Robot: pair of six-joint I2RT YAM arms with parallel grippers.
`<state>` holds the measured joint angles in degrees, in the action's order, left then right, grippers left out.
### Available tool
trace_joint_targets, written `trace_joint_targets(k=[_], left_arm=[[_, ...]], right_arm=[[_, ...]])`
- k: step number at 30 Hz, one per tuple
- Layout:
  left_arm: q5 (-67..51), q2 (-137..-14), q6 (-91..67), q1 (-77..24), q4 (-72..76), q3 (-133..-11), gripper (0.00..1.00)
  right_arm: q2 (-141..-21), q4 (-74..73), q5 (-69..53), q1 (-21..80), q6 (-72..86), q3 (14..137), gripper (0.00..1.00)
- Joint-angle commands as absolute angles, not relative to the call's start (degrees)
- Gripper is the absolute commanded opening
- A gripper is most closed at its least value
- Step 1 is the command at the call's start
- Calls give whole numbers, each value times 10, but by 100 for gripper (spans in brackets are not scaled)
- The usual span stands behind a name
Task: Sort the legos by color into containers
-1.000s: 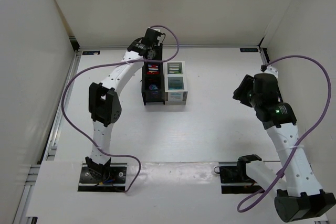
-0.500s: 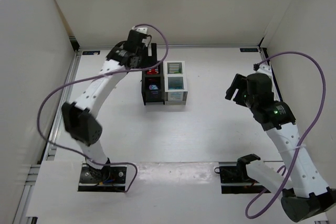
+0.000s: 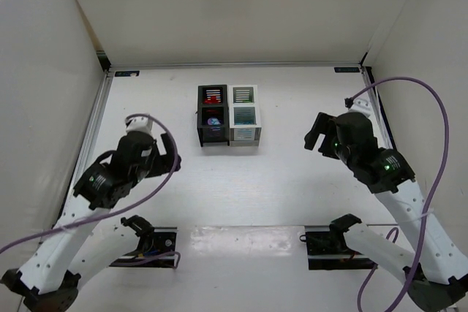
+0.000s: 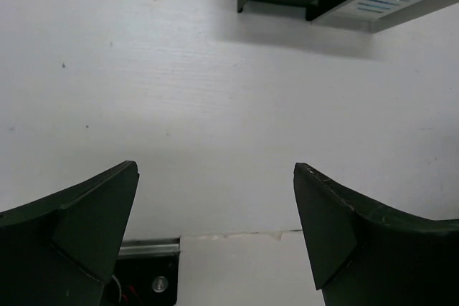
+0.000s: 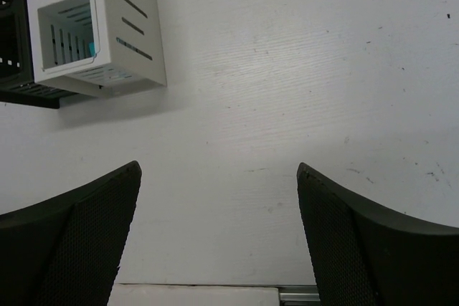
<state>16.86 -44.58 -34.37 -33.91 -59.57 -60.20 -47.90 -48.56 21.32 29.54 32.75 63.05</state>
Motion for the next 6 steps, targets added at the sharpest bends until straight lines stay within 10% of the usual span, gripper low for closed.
trace_joint_targets(k=[1,6], left_arm=[[188,-387,-395,-342,-656,-578,100],[196,-354,-401,-341,-686,-577,100]], right_arm=[[-459,-505,244,326,364,626,90],[-456,-524,254,351,374,621,90]])
